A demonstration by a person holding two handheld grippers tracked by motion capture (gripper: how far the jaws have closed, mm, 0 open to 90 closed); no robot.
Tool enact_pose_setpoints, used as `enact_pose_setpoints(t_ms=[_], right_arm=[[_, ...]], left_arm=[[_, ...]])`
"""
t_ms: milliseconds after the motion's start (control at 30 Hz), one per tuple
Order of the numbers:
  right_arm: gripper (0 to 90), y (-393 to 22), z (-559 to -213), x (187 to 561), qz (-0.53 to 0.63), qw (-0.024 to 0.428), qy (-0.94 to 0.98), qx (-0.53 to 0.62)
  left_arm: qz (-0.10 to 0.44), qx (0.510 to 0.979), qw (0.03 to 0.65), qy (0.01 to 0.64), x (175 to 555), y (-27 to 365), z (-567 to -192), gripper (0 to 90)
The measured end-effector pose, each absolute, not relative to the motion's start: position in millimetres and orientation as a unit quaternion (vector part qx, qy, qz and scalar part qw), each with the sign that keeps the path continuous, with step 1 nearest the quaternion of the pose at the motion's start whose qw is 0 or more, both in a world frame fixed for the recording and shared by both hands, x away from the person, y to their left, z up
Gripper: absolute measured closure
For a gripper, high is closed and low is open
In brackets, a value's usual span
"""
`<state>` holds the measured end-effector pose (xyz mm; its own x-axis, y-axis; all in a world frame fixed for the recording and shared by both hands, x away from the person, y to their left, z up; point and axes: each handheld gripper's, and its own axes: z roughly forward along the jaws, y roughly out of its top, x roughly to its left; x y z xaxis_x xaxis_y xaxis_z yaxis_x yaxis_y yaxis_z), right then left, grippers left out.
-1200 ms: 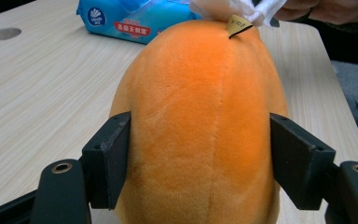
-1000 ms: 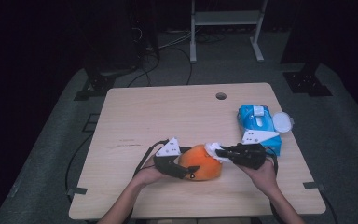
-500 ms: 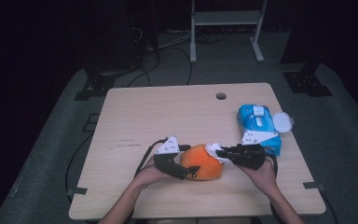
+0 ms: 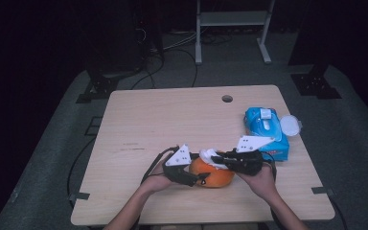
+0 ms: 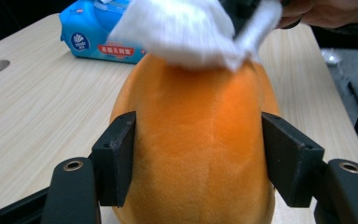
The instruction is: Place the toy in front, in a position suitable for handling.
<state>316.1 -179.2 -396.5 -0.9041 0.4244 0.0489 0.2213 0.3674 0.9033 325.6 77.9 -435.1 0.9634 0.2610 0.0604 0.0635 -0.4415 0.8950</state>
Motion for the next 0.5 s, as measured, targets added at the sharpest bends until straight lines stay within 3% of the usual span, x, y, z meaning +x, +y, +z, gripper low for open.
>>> enact_pose_setpoints(t_ms=[67,233,333,433,500], right_arm=[[82.8,-187,-398,318,0.528,0.096,0.818,0.209],[82.8,-198,-403,318,0.527,0.096,0.813,0.227],[82.8,-198,-402,320,0.527,0.100,0.813,0.227],[82.9,-196,-397,318,0.526,0.109,0.812,0.226],[82.9,-190,-387,313,0.538,0.115,0.808,0.211]], left_arm=[[0.089,0.842,0.523,0.101,327,80,-436,30.8],[0.065,0.833,0.526,0.158,336,79,-438,10.9],[0.049,0.830,0.532,0.160,337,82,-439,17.1],[0.066,0.830,0.533,0.152,334,79,-435,28.2],[0.081,0.830,0.534,0.135,329,73,-429,31.0]])
